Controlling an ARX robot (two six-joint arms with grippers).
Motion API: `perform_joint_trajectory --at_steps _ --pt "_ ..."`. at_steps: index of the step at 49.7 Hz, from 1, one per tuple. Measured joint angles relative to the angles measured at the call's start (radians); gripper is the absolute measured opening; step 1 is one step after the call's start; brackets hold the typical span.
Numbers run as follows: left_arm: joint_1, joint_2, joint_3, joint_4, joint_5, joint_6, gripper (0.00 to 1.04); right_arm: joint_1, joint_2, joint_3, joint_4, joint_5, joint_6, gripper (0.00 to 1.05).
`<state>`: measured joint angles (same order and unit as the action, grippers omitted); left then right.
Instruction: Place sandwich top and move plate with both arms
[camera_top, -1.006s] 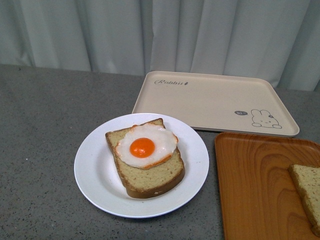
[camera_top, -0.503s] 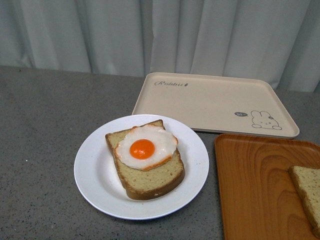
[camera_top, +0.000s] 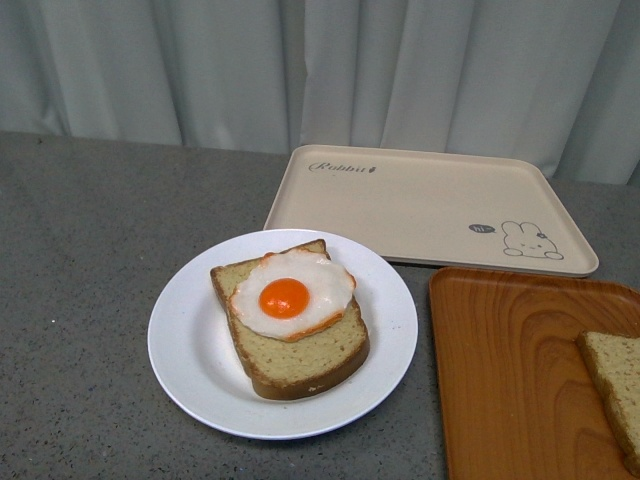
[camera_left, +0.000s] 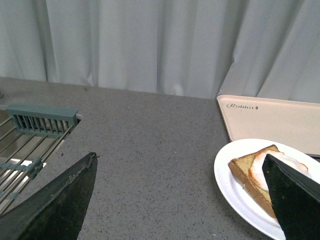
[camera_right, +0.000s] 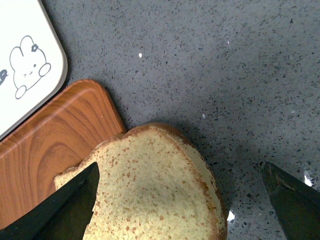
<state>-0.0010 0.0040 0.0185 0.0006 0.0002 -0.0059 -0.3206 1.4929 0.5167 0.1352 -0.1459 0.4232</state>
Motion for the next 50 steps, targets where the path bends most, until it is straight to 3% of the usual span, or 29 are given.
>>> perform_joint_trajectory --at_steps 25,36,50 --pt "0.000 0.000 0.000 0.000 0.000 0.000 0.98 0.043 0.142 0.011 0.075 0.030 0.020 0.96" --pt "0.000 0.000 0.000 0.000 0.000 0.000 0.98 0.044 0.177 -0.008 0.168 -0.060 0.065 0.96" --pt "0.000 0.000 0.000 0.000 0.000 0.000 0.98 0.048 0.184 -0.016 0.184 -0.071 0.087 0.96"
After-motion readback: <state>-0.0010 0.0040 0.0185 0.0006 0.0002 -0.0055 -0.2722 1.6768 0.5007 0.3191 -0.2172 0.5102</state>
